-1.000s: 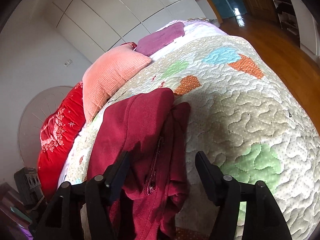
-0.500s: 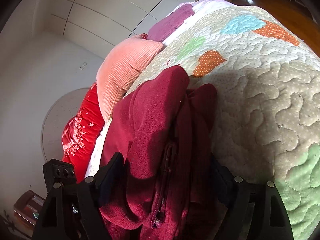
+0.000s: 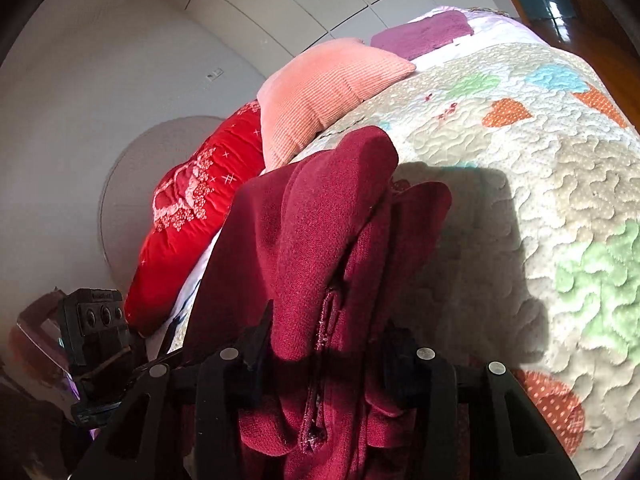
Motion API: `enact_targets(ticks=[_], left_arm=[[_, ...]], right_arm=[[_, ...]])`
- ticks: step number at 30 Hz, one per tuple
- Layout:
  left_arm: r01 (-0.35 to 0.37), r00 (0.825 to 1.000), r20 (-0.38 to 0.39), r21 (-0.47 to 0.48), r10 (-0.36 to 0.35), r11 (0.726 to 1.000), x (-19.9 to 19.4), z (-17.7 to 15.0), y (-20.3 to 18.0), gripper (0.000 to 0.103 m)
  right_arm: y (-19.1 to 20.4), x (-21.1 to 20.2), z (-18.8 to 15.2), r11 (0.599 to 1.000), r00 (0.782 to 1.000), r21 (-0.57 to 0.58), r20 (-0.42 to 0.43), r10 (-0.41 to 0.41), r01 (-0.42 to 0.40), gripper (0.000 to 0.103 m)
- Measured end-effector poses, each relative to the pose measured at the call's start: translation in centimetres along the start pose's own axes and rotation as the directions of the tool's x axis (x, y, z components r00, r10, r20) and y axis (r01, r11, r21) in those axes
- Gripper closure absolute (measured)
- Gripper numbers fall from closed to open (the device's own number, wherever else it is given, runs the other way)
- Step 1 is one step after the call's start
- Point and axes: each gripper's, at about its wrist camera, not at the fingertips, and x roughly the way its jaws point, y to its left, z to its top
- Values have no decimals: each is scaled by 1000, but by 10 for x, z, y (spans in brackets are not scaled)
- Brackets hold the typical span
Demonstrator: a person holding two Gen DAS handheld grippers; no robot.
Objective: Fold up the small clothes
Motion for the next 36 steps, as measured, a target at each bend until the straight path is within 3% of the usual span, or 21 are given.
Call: enact_targets(ticks=[2, 5, 8, 14, 16, 18, 20, 28, 30, 33, 36], left_arm=[[-35, 999, -22, -15, 35, 999, 0, -16, 5, 47], [-73, 997, 7, -26, 73, 997, -1, -30, 9, 45], [-118, 993, 26, -5, 118, 993, -5, -34, 4, 42], [-165, 985, 54, 6, 165, 986, -8, -43, 3, 42], [-172, 983, 59, 1, 172, 985, -8, -44, 6, 42], [-182, 981, 64, 6, 181, 983, -9, -45, 6, 42], [-186, 980, 70, 17, 185, 982, -11, -44, 1, 42], [-282, 951, 149, 52, 271, 958, -28, -40, -12, 42], [-308, 940, 172, 55, 295, 950, -33, -42, -15, 42], [-335, 926, 204, 63, 317, 940, -39, -44, -20, 41], [-364, 910, 237, 61, 341, 929, -46, -47, -23, 41]], right_arm=[[0, 8, -10, 997, 996, 7, -34, -80, 80, 54], [5, -12, -17, 982, 981, -8, 42, -190, 190, 50], [26, -37, -23, 981, 978, -59, 107, -179, 185, 50], [81, -37, -44, 935, 977, -284, 91, -193, 212, 62], [83, -25, -54, 903, 960, -329, 72, -269, 277, 66], [75, -11, -62, 862, 928, -352, 61, -367, 364, 68], [62, -1, -67, 853, 914, -343, 45, -403, 393, 69], [73, -32, -69, 882, 925, -280, 96, -367, 379, 69], [80, -43, -71, 887, 925, -264, 133, -356, 379, 63], [89, -54, -74, 877, 914, -263, 176, -367, 403, 54], [97, -59, -76, 858, 895, -267, 210, -393, 439, 51]])
